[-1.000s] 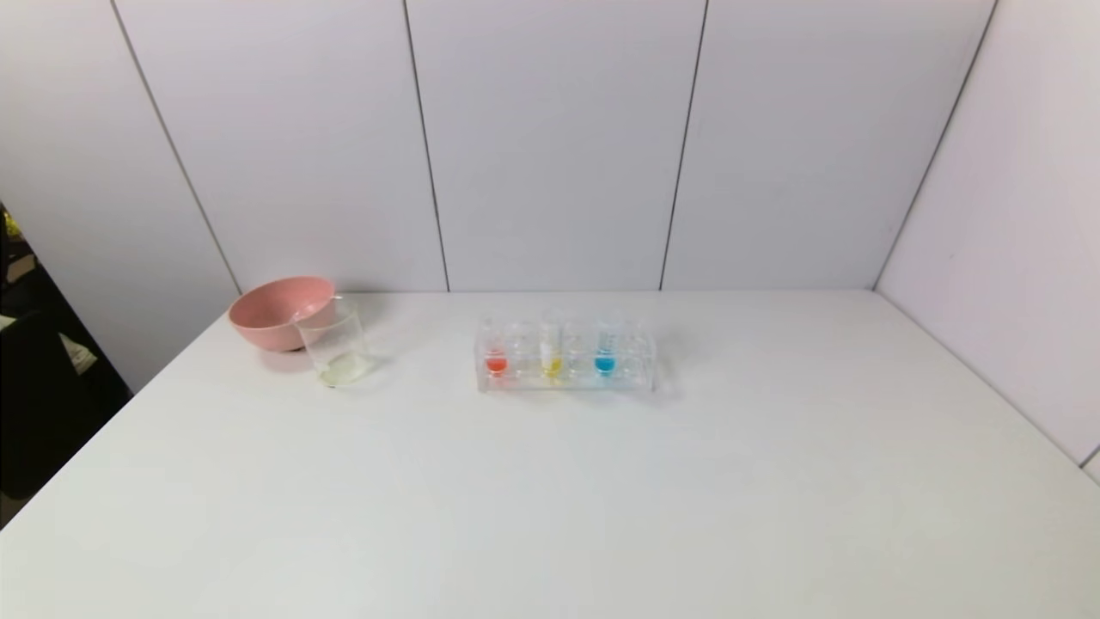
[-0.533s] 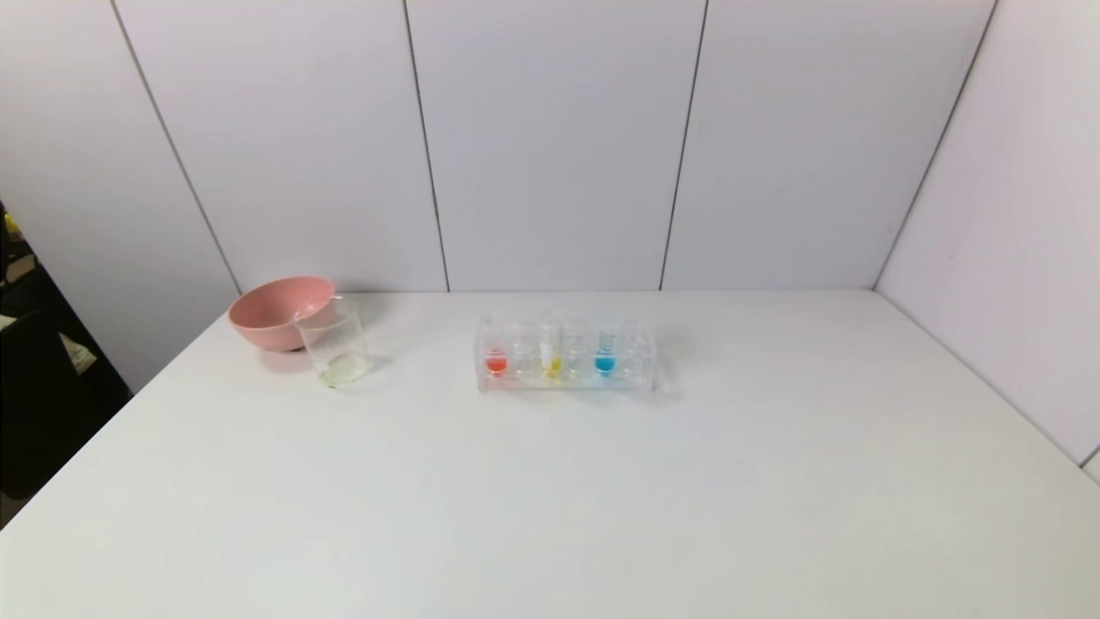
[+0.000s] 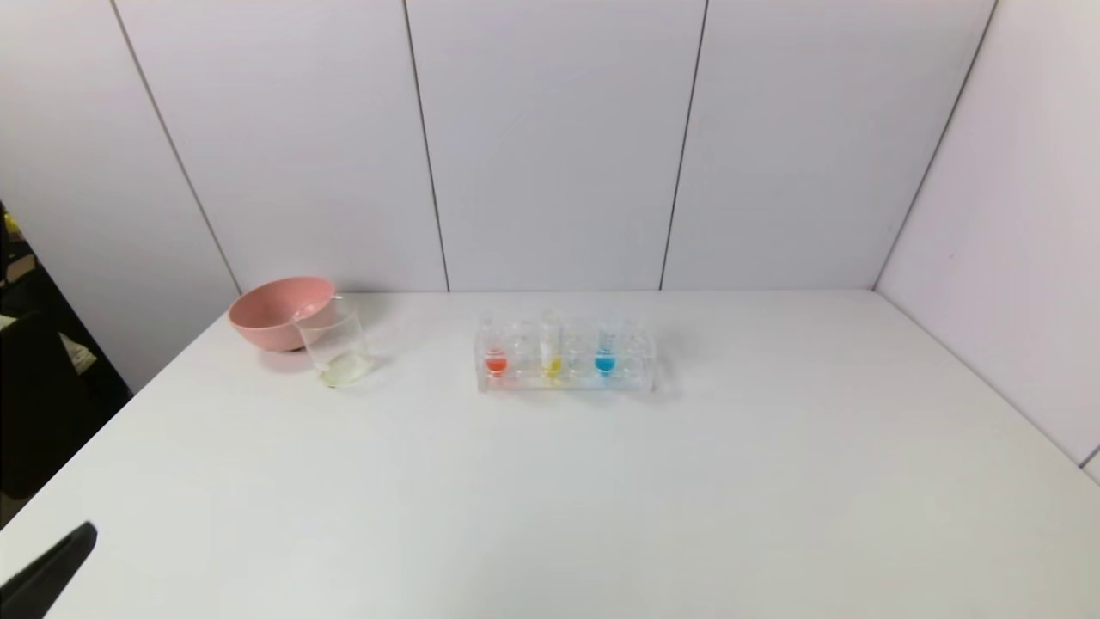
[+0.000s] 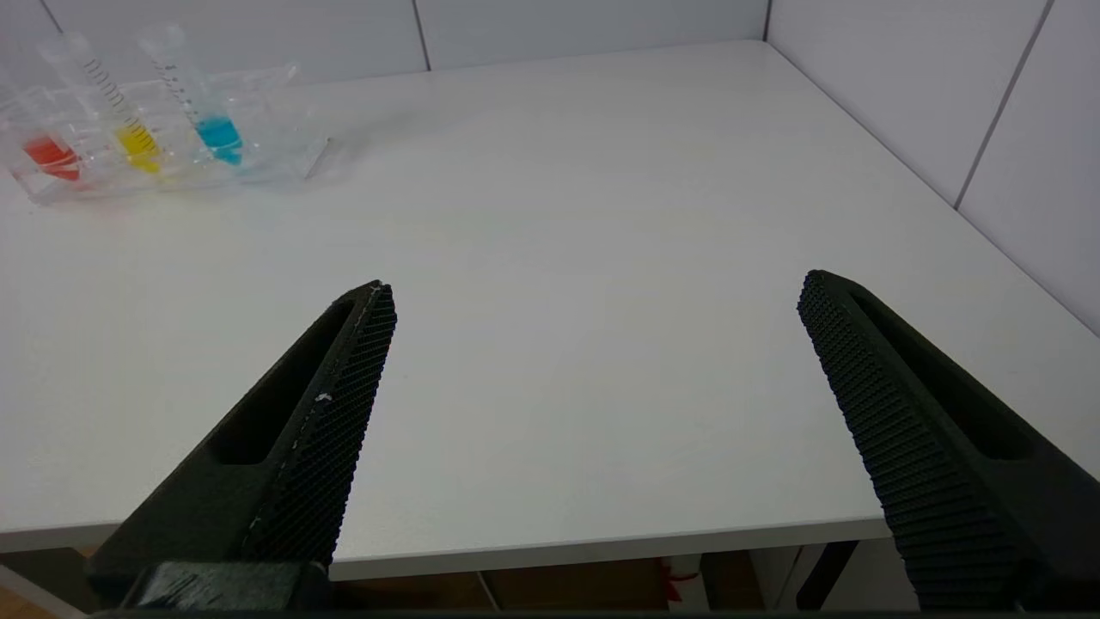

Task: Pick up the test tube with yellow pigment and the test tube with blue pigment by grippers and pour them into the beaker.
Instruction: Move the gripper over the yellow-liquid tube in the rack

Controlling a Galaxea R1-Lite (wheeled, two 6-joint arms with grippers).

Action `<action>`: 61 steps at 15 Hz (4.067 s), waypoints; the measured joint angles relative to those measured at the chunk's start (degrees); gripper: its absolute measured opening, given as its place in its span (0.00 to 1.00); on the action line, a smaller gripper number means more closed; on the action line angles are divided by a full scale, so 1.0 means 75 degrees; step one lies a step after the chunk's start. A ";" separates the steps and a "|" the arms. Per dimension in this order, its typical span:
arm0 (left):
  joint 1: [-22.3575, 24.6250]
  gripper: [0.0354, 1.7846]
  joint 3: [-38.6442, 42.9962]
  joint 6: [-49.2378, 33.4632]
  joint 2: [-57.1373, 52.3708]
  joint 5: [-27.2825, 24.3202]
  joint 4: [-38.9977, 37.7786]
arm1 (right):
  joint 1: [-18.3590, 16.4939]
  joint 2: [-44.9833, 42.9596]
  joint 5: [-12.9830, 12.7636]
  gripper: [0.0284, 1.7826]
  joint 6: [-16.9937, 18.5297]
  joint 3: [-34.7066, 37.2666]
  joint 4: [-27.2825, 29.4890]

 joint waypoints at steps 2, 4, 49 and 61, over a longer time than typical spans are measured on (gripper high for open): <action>-0.0062 0.99 -0.0528 -0.0037 0.1364 -0.0072 -0.0954 | 0.0000 0.0000 -0.0003 0.96 0.0003 0.0000 0.0000; -0.0323 0.99 -0.1191 -0.0086 0.2614 -0.0085 -0.1720 | 0.0000 0.0000 -0.0003 0.96 0.0003 0.0000 0.0000; -0.5812 0.99 -0.4642 -0.0688 1.3011 0.5286 -0.8225 | 0.0000 0.0000 -0.0003 0.96 -0.0002 0.0000 0.0003; -0.5578 0.99 -0.5569 -0.0850 1.3423 0.5271 -0.7813 | 0.0010 0.0000 -0.0003 0.96 0.0000 0.0000 0.0003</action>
